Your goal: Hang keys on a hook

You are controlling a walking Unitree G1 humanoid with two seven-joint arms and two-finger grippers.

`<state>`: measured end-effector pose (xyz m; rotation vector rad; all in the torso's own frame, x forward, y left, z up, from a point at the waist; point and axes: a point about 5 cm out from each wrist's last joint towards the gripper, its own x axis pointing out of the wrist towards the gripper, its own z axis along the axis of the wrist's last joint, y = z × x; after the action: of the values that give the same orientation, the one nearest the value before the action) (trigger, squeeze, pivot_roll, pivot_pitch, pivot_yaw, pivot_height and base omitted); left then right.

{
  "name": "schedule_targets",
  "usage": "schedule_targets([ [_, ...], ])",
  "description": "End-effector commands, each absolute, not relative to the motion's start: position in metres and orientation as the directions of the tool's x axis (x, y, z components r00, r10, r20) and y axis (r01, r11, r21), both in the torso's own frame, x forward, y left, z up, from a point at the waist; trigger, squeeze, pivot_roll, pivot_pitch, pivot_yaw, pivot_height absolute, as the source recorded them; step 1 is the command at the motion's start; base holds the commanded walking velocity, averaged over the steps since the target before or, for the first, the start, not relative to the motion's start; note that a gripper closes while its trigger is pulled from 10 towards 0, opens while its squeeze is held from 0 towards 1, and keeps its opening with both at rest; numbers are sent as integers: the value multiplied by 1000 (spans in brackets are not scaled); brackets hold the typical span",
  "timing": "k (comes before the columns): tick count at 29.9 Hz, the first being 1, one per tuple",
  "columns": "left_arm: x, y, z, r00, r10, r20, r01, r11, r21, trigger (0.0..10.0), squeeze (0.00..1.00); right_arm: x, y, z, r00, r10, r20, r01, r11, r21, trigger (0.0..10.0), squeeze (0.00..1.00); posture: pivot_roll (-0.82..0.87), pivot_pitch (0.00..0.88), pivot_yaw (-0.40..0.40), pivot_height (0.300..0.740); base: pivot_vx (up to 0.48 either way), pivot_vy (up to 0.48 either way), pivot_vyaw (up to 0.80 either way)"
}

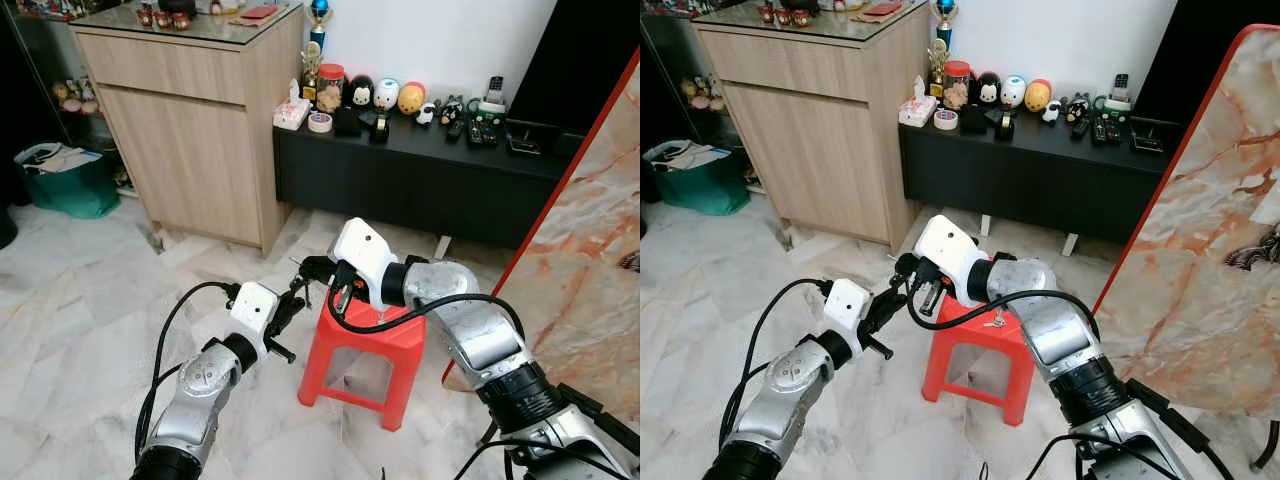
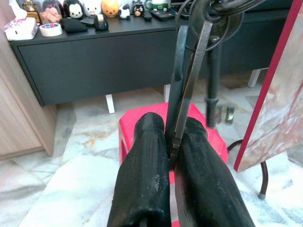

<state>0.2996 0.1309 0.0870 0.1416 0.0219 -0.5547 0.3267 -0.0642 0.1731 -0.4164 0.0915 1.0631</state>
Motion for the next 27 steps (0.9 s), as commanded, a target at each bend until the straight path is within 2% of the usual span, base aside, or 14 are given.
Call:
schedule_targets([
  [1,300,132,88,847,-528,-62,531,836,139,0,0,335,-85,163,559,776,-292,-826,492,-274,10000,0,48,0,-83,740,0,0,0],
  [13,297,135,86,840,-538,-74,543,827,143,0,0,347,-120,128,662,632,-403,-744,619,-252,10000,0,51,0,-78,740,0,0,0],
  [27,293,138,81,830,-547,-109,558,816,152,0,0,352,-152,104,715,505,-483,-666,701,-253,10000,0,55,0,-76,740,0,0,0],
])
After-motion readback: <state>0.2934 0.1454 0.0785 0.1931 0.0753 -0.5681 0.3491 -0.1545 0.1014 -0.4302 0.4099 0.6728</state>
